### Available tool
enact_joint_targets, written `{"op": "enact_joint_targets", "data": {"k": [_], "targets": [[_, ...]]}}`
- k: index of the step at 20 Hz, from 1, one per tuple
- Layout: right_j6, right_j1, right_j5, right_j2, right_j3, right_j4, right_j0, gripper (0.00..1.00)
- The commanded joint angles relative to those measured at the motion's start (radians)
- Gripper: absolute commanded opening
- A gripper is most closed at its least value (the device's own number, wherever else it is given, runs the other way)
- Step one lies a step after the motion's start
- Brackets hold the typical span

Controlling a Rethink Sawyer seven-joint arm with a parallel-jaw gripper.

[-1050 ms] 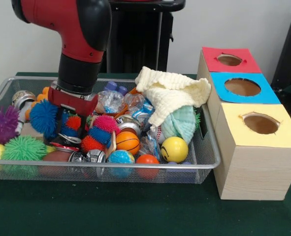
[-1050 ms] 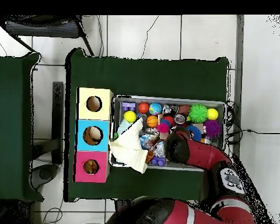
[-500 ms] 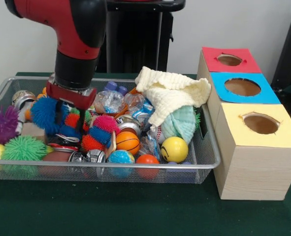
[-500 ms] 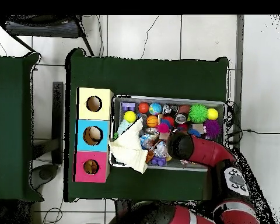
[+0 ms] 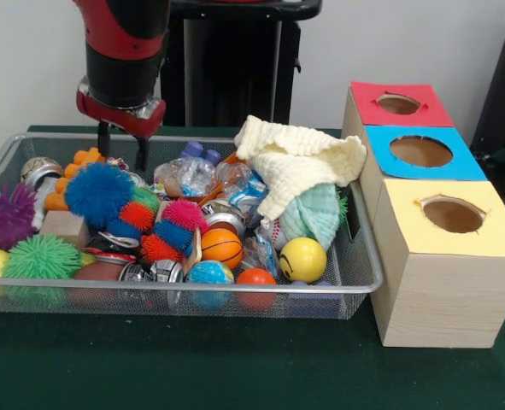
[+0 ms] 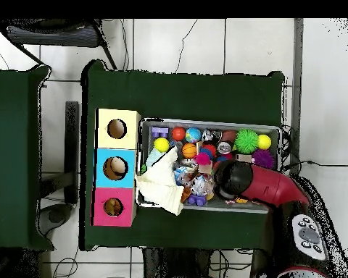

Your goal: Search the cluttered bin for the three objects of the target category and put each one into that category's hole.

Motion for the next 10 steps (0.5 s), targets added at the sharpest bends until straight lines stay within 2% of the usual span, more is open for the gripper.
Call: {"op": "enact_joint_targets", "data": {"k": [1, 4, 10], "targets": [[-0.092, -0.035, 0.051, 0.076, -0.032, -0.071, -0.036, 1.00], [-0.082, -0.027, 0.012, 0.083, -0.017, -0.078, -0.047, 1.00], [-0.044, 0.037, -0.106, 0.106, 0.016, -0.096, -0.085, 1.00]]}}
